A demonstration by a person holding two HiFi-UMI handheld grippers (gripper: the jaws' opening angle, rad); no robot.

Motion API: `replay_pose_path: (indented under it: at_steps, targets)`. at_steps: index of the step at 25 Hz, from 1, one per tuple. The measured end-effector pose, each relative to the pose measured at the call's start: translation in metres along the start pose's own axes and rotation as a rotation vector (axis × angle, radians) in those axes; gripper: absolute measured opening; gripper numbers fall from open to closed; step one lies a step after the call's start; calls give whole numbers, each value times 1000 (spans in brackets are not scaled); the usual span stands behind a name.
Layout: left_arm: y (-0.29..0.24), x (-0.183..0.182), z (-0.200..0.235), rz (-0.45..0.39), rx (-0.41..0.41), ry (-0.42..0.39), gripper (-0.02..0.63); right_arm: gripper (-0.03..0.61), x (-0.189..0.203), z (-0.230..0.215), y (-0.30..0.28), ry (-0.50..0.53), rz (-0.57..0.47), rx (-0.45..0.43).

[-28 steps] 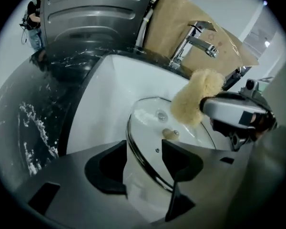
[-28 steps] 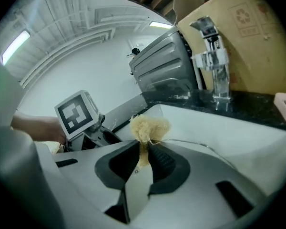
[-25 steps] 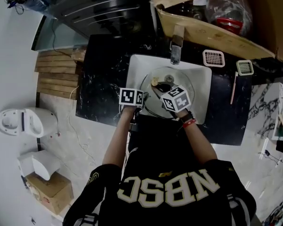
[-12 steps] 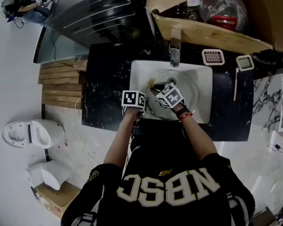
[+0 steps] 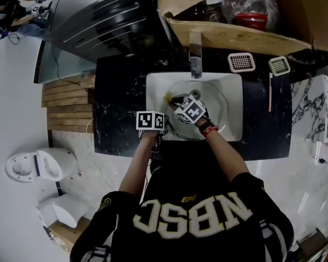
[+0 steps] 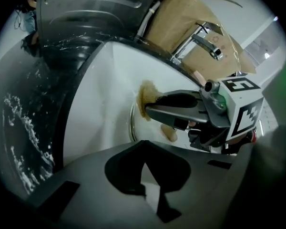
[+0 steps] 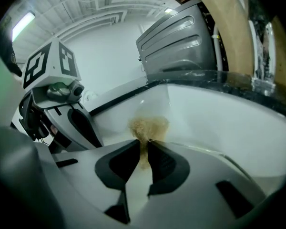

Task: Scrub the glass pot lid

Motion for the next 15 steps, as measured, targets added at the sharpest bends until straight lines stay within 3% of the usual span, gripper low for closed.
replay_pose_path:
  at_steps: [9, 15]
  targets:
    - [-7, 4, -3, 65, -33, -45, 12, 58, 8, -28, -4, 47, 28, 160]
    - [-10, 6, -4, 100, -48, -67, 12, 57, 21, -46, -1, 271, 165, 303]
Point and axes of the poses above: the fingertips, and each gripper's own axes: y backward along the fingers, z to its left, x out of its underside, the point moved 7 cm from there along y, backward along the fingers, and after that the axes turned 4 degrees about -y, right-handed, at the moved point
